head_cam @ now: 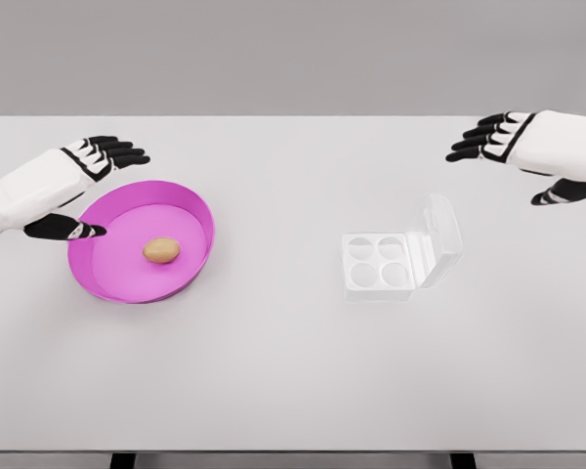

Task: Pack egg into the box and close the box lid

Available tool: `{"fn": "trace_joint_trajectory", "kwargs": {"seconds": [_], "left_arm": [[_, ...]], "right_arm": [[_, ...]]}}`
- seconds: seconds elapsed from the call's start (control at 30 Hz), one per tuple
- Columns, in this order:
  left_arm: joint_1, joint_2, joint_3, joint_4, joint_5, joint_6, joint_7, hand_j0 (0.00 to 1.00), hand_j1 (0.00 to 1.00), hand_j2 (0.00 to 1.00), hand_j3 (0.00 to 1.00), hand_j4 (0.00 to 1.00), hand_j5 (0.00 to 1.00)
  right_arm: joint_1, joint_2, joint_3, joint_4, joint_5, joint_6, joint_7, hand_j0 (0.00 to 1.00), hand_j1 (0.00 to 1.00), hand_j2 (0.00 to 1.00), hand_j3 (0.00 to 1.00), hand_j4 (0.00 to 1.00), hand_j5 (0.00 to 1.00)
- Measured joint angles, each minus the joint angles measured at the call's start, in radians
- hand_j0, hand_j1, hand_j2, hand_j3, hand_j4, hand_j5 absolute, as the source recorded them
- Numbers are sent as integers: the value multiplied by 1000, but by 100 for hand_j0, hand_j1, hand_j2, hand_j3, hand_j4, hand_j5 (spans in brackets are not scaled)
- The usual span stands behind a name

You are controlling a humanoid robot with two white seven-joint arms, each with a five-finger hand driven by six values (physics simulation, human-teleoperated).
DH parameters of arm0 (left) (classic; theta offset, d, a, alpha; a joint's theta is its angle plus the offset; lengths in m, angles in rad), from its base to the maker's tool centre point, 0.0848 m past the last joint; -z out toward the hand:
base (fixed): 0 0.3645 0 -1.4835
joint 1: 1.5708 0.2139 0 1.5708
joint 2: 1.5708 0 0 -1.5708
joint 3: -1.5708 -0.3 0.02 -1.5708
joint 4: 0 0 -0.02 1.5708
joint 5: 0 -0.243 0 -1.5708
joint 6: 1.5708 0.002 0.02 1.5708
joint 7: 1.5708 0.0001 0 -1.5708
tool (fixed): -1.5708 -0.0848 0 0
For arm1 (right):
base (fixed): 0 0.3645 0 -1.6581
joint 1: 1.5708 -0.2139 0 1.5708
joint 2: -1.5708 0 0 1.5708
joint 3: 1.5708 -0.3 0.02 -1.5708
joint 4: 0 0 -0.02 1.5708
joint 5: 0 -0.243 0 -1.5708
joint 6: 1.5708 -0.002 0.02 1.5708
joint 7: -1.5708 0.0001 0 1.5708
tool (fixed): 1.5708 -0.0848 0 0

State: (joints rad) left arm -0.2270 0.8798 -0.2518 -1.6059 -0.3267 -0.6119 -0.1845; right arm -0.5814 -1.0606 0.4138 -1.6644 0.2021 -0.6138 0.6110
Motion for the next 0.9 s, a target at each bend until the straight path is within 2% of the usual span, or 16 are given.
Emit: {"fn": "trace_joint_trajectory", "kwargs": {"seconds": [0.13,0.2,0.33,0.37,0.4,0.47,0.53,0.57,0.6,0.73,0.9], "left_arm": [[-2,0,0,0,3,0,0,100,100,100,100,100,100],[-5,2,-4,-1,9,0,0,100,100,100,100,100,100],[-15,11,-8,-15,1,0,-2,100,100,100,100,100,100],[-12,14,-10,-26,-3,0,-7,100,100,100,100,100,100],[-15,16,-11,-38,-6,0,-32,100,100,100,100,100,100],[-35,17,-13,-52,-2,0,-147,100,100,100,100,100,100],[-67,12,-14,-61,2,0,-276,100,100,100,100,100,100],[-72,8,-14,-64,2,-1,-319,100,100,100,100,100,100],[-78,4,-14,-67,3,-1,-349,100,100,100,100,100,100],[-118,-33,-15,-73,-2,-1,-406,100,100,100,100,100,100],[-117,-81,-19,-76,7,-2,-423,99,99,99,99,99,99]], "right_arm": [[-2,2,-7,-26,-5,0,0,100,100,100,100,100,100],[9,0,-16,-11,-14,0,0,100,100,100,100,100,100],[38,-79,-42,115,-126,-1,1,100,100,100,100,100,100],[64,-92,-64,140,-144,-1,1,100,100,100,100,100,100],[112,-100,-87,161,-161,-1,1,100,100,100,100,100,100],[198,-102,-125,184,-189,3,0,100,100,100,100,100,100],[279,-68,-155,199,-197,3,0,100,100,100,100,100,100],[351,-54,-173,204,-189,-2,1,100,100,100,100,100,100],[388,-46,-195,206,-190,-2,1,100,100,100,100,100,100],[437,-78,-248,206,-190,0,0,100,100,100,100,100,100],[471,-93,-257,186,-137,0,0,100,100,100,100,100,100]]}}
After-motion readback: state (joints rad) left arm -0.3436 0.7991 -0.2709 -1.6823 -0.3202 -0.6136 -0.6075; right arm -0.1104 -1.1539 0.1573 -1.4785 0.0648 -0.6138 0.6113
